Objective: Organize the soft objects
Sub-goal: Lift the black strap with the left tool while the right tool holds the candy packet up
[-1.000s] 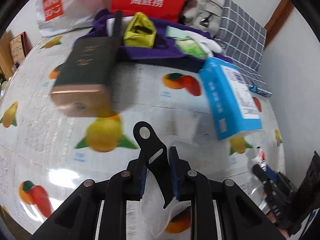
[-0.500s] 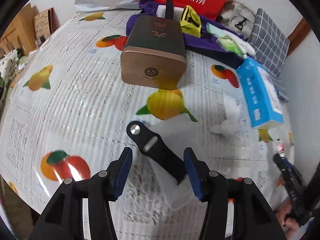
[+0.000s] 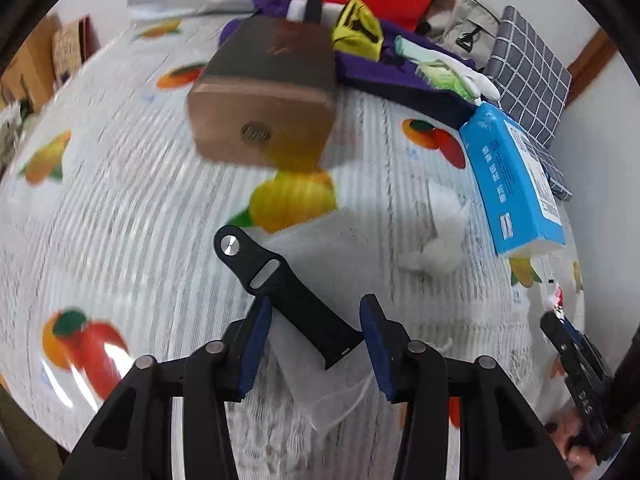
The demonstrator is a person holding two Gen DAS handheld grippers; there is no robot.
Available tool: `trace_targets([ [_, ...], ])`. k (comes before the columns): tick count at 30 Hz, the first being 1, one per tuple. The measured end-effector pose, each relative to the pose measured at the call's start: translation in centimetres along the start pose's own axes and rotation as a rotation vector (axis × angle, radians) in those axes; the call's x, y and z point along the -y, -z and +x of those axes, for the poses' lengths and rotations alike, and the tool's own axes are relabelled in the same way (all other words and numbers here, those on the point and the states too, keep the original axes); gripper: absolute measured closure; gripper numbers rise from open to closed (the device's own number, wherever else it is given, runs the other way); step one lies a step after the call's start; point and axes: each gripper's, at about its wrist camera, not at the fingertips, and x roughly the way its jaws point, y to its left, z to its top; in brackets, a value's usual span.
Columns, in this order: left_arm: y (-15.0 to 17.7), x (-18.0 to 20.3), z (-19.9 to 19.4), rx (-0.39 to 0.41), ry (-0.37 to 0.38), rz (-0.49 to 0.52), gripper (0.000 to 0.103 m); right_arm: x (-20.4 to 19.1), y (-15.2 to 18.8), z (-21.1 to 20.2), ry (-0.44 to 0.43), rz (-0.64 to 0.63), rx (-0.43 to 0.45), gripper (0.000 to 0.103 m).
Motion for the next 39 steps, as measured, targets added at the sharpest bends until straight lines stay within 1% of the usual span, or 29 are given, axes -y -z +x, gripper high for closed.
trace_targets([
  [1, -0.3, 0.3, 0.1, 0.014, 0.005, 0.015, 0.081, 0.1, 0.0, 0.0, -0.002, 0.003, 0.002, 0.081],
  [2, -0.4, 0.5, 0.1, 0.017, 0.016, 0.026, 0.090, 0.1, 0.0, 0.0, -0.004, 0.005, 0.003, 0.081],
  [4, -0.4, 0.9, -0.6, 0.030, 0.021, 0.061, 0.092, 0.2, 0.1, 0.0, -0.003, 0.008, 0.003, 0.081],
  [6, -0.1, 1.1, -1.5, 0.059, 0.003, 0.092, 0.092, 0.3, 0.1, -0.1, -0.005, 0.010, 0.004, 0.081],
  [7, 0.0, 1.2, -1.6, 0.053, -0.012, 0.107, 0.092, 0.3, 0.1, -0.1, -0.004, 0.012, 0.005, 0.081],
  [9, 0.2, 0.9, -0.9, 0.010, -0.027, 0.126, 0.092, 0.5, 0.1, 0.0, -0.003, 0.018, 0.006, 0.081],
  [11, 0.4, 0.6, -0.1, -0.017, -0.021, 0.120, 0.091, 0.5, 0.0, 0.1, -0.004, 0.025, 0.007, 0.081],
  [13, 0.6, 0.5, 0.1, -0.011, 0.001, 0.108, 0.091, 0.4, 0.0, 0.2, -0.007, 0.023, 0.005, 0.081],
  [15, 0.5, 0.4, 0.2, -0.016, 0.018, 0.095, 0.089, 0.3, 0.1, 0.2, -0.003, 0.016, 0.003, 0.081],
  [16, 0.4, 0.4, 0.2, -0.019, 0.030, 0.088, 0.084, 0.3, 0.1, 0.2, -0.002, 0.016, 0.004, 0.081],
  [17, 0.2, 0.3, 0.1, -0.019, 0.045, 0.081, 0.076, 0.3, 0.0, 0.1, -0.003, 0.019, 0.006, 0.081],
  [18, 0.1, 0.3, 0.1, -0.012, 0.050, 0.076, 0.072, 0.4, 0.0, 0.1, -0.004, 0.022, 0.008, 0.081],
  [19, 0.0, 0.4, 0.2, -0.005, 0.044, 0.075, 0.066, 0.4, -0.1, 0.0, -0.004, 0.023, 0.010, 0.081],
  [20, -0.2, 0.4, 0.3, 0.004, 0.033, 0.076, 0.064, 0.4, -0.1, 0.0, -0.001, 0.023, 0.013, 0.081],
  [23, -0.7, 0.9, 0.6, 0.017, -0.005, 0.079, 0.064, 0.5, -0.3, -0.2, 0.003, 0.020, 0.018, 0.081],
  [25, -1.1, 1.0, 0.7, 0.030, -0.010, 0.083, 0.063, 0.5, -0.5, -0.5, 0.010, 0.009, 0.025, 0.081],
  [29, -1.5, 1.3, 1.3, 0.049, -0.047, 0.111, 0.065, 0.5, -1.3, -1.7, 0.021, -0.011, 0.058, 0.081],
  [30, -1.5, 1.4, 1.4, 0.056, -0.059, 0.126, 0.070, 0.4, -1.5, -2.0, 0.023, -0.017, 0.066, 0.081],
  [31, -1.5, 1.6, 1.5, 0.065, -0.088, 0.143, 0.081, 0.3, -1.7, -2.3, 0.026, -0.026, 0.076, 0.081],
  [32, -1.5, 1.7, 1.5, 0.066, -0.092, 0.153, 0.081, 0.3, -2.1, -2.6, 0.026, -0.033, 0.087, 0.081],
  [34, -1.6, 1.4, 1.2, 0.059, -0.075, 0.160, 0.081, 0.2, -2.7, -2.9, 0.024, -0.042, 0.099, 0.081],
  [39, -2.2, 0.6, 1.4, 0.049, -0.065, 0.124, 0.080, -0.2, -4.5, -3.2, 0.035, -0.070, 0.125, 0.081],
])
